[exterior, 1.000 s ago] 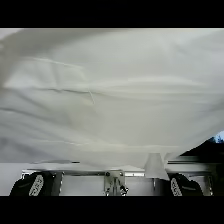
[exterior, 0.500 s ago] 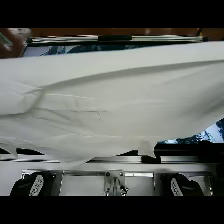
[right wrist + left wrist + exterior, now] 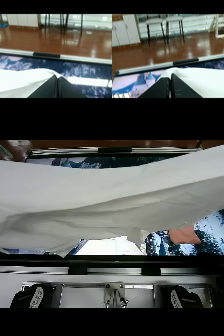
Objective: Fold the shirts.
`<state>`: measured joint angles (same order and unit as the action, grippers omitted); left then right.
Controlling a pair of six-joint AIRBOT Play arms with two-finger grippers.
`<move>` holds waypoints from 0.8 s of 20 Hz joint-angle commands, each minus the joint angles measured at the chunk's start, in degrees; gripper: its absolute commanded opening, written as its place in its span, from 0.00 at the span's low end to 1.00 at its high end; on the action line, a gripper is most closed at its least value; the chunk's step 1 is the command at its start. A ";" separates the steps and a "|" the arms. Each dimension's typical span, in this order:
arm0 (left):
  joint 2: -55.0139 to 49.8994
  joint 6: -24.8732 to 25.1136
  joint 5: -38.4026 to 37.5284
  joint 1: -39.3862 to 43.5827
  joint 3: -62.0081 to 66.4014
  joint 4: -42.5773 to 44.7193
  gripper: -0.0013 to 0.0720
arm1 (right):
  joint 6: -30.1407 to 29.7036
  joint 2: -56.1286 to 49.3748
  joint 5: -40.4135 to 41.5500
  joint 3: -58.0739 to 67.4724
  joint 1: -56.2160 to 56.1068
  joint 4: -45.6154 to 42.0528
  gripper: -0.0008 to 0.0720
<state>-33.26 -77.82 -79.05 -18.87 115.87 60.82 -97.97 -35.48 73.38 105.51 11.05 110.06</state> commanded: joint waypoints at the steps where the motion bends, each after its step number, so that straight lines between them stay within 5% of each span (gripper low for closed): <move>1: 0.90 -1.44 0.81 -0.04 3.82 1.44 0.05 | 0.02 3.02 -0.90 0.00 -0.04 -3.76 0.07; 9: 2.43 -5.46 -2.64 -0.04 2.67 7.08 0.05 | 2.34 2.97 0.70 0.00 -0.04 -9.27 0.07; 11: 1.66 -8.48 -4.04 -0.04 -0.94 8.83 0.05 | 4.50 -0.70 6.86 0.00 -0.04 -10.78 0.07; 16: -5.55 -6.93 -9.84 -0.02 -19.12 5.75 0.06 | 4.50 -19.85 23.39 -0.07 -0.22 -3.28 0.07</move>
<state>-35.16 -85.32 -86.30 -18.83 105.86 67.57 -94.06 -45.84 88.44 105.45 10.94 103.39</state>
